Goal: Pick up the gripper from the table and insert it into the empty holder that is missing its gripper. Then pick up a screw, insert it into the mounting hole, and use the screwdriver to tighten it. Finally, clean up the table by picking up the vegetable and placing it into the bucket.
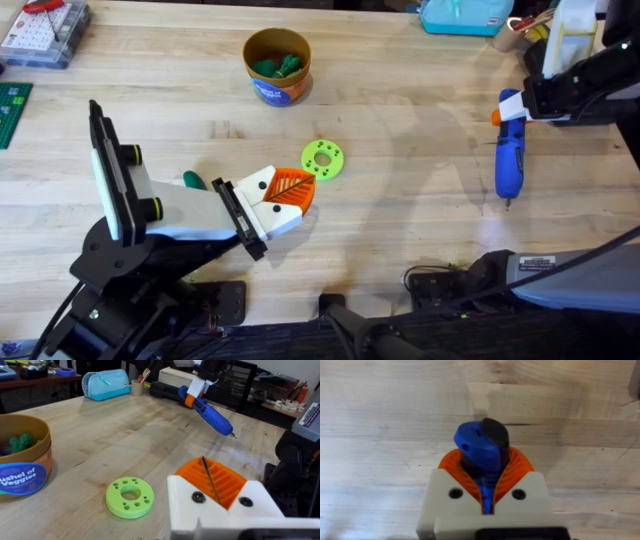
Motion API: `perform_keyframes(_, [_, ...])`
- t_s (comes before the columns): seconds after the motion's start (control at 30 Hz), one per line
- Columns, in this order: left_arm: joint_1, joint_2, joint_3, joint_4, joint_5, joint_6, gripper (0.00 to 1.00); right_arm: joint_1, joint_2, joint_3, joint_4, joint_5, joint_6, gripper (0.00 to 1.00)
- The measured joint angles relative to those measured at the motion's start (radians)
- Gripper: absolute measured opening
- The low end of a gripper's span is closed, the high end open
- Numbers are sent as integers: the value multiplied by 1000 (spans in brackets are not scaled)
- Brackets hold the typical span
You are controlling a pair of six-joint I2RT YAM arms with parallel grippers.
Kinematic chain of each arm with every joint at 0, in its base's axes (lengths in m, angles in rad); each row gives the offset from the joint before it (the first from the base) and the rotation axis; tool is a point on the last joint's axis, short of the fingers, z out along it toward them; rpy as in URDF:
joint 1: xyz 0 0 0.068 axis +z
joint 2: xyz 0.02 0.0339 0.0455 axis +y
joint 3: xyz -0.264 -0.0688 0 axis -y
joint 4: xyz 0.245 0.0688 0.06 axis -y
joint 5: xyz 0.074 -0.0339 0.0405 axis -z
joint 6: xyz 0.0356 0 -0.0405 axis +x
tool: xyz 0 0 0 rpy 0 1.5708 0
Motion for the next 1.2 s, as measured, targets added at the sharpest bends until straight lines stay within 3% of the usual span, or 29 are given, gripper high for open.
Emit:
perform_keyframes(0.23, [0,0,0,-14,0,-1,17,0,5,-1,9,-22,-1,61])
perform_keyframes(0.5, [0,0,0,-14,-1,-1,17,4,5,-1,49,-180,8,62])
perform_keyframes(0.73, [0,0,0,-14,-1,-1,17,71,-10,-5,136,-219,50,62])
perform_keyframes(1.2, [0,0,0,-19,-1,-1,17,203,-384,-10,179,-243,141,63])
